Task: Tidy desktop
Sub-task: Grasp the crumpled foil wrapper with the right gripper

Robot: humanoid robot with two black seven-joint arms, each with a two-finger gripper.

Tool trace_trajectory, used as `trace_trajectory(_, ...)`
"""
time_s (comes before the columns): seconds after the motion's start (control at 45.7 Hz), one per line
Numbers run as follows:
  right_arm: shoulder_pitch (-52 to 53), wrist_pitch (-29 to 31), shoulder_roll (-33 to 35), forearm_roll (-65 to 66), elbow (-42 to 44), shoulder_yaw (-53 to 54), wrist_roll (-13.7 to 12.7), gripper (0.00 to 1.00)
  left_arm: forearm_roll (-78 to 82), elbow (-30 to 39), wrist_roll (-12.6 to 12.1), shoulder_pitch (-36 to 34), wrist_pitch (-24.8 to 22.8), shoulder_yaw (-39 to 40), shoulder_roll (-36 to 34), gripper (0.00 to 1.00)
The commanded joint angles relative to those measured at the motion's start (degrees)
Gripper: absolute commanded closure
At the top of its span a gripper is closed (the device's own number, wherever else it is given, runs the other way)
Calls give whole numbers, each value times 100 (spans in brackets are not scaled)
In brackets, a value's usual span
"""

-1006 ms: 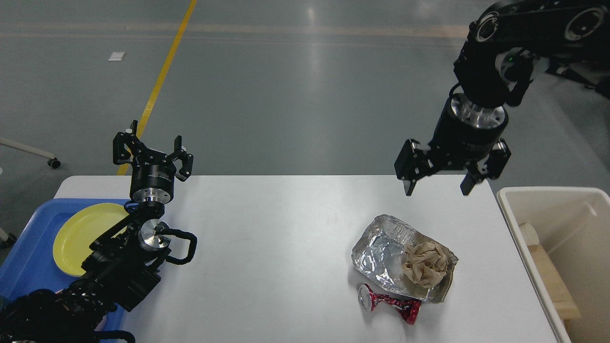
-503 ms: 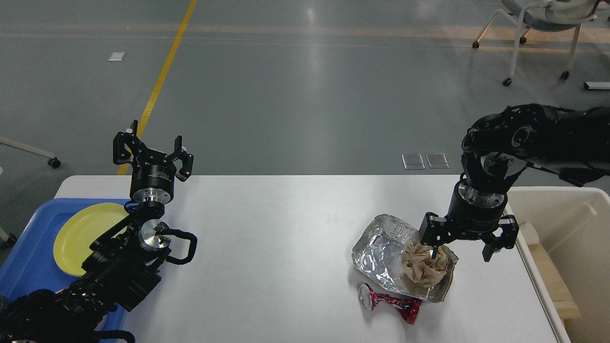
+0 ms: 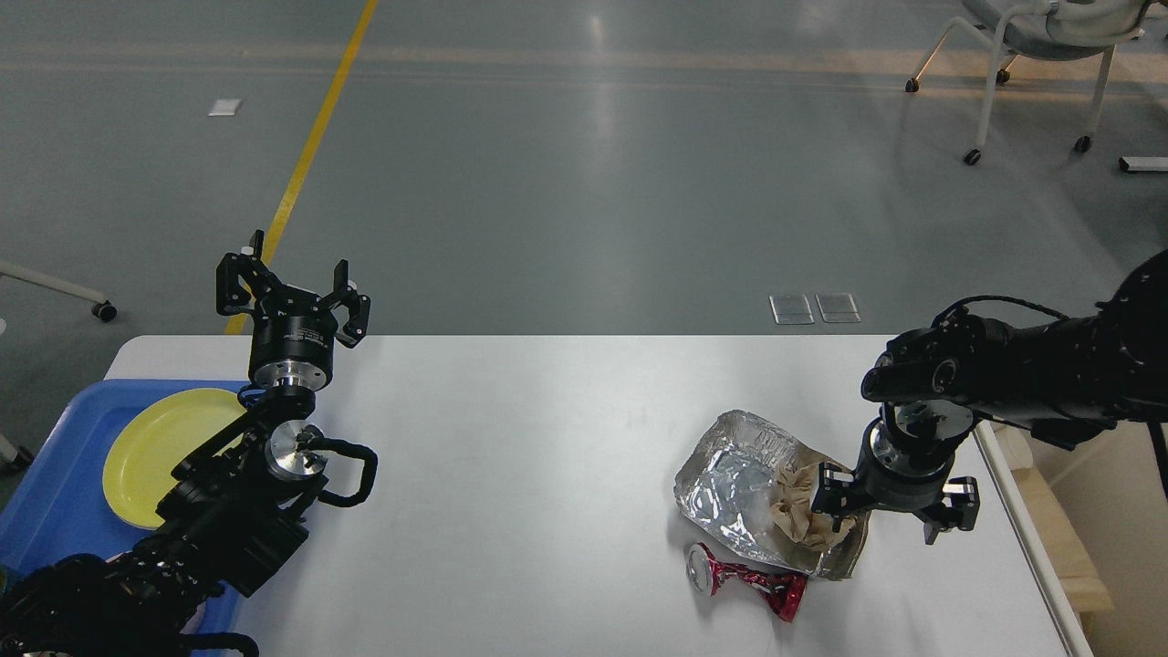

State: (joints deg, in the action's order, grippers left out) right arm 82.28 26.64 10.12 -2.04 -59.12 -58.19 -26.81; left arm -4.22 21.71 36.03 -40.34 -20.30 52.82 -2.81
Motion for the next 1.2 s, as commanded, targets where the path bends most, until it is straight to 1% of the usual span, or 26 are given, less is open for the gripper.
trace_trajectory(0.0,-151,-158,-62,2,58,1,1,5,0,0,0,0,0,0,0,0)
trace_trajectory(0.197,-292,-492,-220,2,163,18,1,7,0,0,0,0,0,0,0,0)
trace_trajectory(0.35,-406,-747,-317,2,260,27,1,11,0,0,0,0,0,0,0,0)
trace_trajectory(0.481,-520,-870,-370,2,339,36,1,13,0,0,0,0,0,0,0,0)
trace_trajectory(0.634,-590,-897,-396,-7,357,53,1,25,0,0,0,0,0,0,0,0)
trace_trajectory(0.7,-608,-871,-396,-16,357,53,-8,32,0,0,0,0,0,0,0,0)
trace_trajectory(0.743,-634,-844,-396,-16,357,45,-17,33,0,0,0,0,0,0,0,0)
trace_trajectory(0.831,-634,-844,-396,-7,366,27,-26,38,0,0,0,0,0,0,0,0)
trace_trajectory(0.897,-626,-800,-397,-16,357,27,-104,51,0,0,0,0,0,0,0,0)
trace_trajectory(0.94,-617,-792,-396,-24,339,27,-175,57,0,0,0,0,0,0,0,0)
trace_trajectory(0.962,-608,-791,-396,-33,339,36,-210,63,0,0,0,0,0,0,0,0)
trace_trajectory(0.984,-608,-791,-396,-33,331,36,-228,71,0,0,0,0,0,0,0,0)
trace_trajectory(1.006,-608,-791,-396,-33,322,36,-228,84,0,0,0,0,0,0,0,0)
trace_trajectory(1.028,-617,-800,-396,-33,322,36,-228,100,0,0,0,0,0,0,0,0)
trace_trajectory(1.071,-634,-888,-396,-16,339,36,-228,100,0,0,0,0,0,0,0,0)
trace_trajectory(1.181,-582,-879,-405,-24,278,62,-228,100,0,0,0,0,0,0,0,0)
